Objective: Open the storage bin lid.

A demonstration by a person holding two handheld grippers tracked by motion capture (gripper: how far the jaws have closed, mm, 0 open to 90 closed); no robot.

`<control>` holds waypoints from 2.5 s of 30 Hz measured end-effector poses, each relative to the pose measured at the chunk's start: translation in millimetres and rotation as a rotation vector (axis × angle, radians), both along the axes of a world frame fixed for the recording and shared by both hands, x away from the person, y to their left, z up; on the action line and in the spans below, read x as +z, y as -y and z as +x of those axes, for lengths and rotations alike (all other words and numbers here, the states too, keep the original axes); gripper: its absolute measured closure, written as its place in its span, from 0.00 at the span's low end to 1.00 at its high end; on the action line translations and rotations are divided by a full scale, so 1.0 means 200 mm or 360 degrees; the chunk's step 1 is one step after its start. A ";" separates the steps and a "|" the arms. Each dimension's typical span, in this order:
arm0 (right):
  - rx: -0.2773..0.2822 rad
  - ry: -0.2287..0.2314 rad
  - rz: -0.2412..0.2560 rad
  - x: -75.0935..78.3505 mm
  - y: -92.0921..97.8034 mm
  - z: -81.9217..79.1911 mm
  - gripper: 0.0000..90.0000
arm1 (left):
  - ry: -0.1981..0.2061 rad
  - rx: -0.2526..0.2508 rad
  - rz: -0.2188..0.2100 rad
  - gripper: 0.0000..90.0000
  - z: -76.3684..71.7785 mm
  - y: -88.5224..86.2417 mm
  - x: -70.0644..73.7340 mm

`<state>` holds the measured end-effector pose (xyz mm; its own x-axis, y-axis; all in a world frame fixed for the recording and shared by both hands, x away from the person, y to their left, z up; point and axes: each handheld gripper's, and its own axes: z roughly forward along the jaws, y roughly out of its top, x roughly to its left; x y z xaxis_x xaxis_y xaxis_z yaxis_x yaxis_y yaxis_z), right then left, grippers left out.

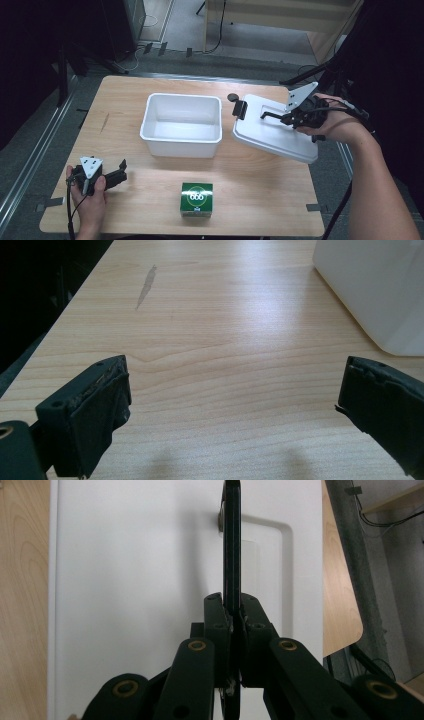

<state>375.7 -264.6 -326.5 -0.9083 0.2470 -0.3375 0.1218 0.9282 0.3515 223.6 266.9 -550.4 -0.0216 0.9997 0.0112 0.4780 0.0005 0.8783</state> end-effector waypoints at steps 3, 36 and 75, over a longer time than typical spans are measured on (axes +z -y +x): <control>-0.0008 -0.0018 -0.0009 -0.04 0.01 -0.01 0.95 | 0.0000 -0.0001 -0.0003 0.01 0.00 0.00 0.00; -0.0010 -0.0146 -0.0040 -0.53 0.04 -0.06 0.95 | 0.0001 0.0001 0.0001 0.01 0.00 0.00 0.00; -0.0173 -0.0152 0.0076 -0.61 0.01 -0.16 0.22 | 0.0005 0.0002 -0.0002 0.01 -0.01 0.00 0.00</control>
<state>344.4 -267.1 -449.1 -0.9027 0.3596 -0.2365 0.2558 0.8901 0.3771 222.5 266.7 -550.3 -0.0231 0.9997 0.0100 0.4753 0.0022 0.8798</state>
